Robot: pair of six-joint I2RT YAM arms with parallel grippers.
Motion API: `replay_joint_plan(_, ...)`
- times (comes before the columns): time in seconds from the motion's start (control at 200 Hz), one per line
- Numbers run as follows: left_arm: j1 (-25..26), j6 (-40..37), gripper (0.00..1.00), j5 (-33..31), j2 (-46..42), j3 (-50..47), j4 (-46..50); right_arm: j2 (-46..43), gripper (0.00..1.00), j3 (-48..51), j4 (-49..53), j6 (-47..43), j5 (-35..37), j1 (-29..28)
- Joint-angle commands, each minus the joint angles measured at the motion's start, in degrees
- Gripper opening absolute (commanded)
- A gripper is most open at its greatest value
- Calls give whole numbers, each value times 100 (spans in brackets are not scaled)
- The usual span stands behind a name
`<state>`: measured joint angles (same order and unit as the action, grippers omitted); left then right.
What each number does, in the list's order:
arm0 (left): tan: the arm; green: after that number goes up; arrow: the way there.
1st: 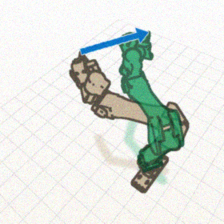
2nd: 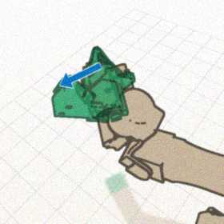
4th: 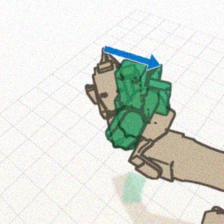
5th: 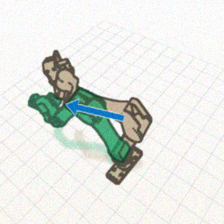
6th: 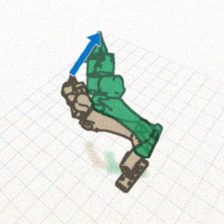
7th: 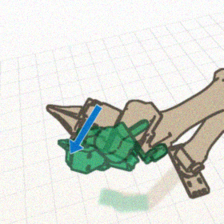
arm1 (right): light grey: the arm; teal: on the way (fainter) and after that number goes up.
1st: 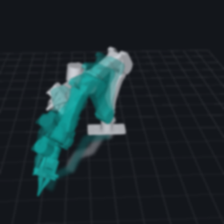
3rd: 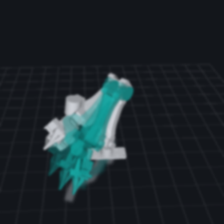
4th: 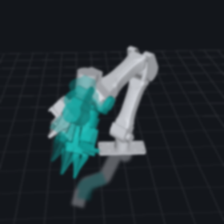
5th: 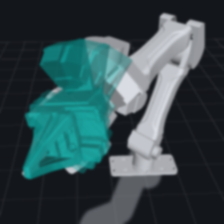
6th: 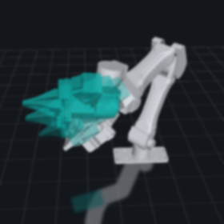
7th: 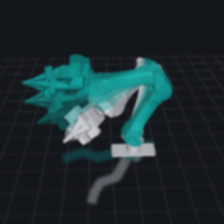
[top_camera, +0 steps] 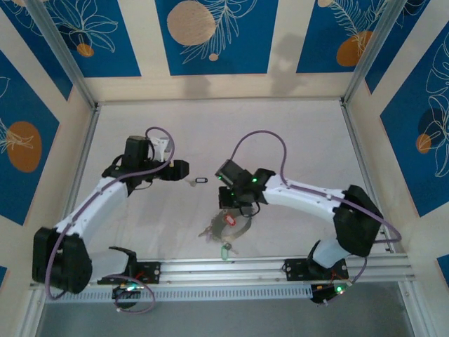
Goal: Put the keys on the keyring
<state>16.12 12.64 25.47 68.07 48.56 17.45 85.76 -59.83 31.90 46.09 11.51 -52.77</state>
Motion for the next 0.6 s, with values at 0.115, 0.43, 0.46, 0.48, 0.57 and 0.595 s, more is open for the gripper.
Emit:
replay_joint_plan(0.115,331,-1196,82,986,-955,-406,-814,-864,0,302,-864,-1659,-886,354)
replay_joint_plan(0.43,539,-2250,68,1906,-1449,-674,-835,-2050,0,1495,-3295,-3338,-1877,583)
replay_joint_plan(0.46,557,-2329,65,1939,-1419,-663,-828,-2107,0,1647,-3624,-3488,-2067,628)
replay_joint_plan(0.48,571,-2355,64,1959,-1400,-668,-841,-2134,0,1741,-3843,-3599,-2212,671)
replay_joint_plan(0.57,647,-2497,59,2292,-1256,-622,-920,-2177,0,2025,-4614,-3909,-2559,795)
replay_joint_plan(0.595,695,-2552,57,2365,-1209,-607,-958,-2165,0,2086,-4794,-4006,-2682,826)
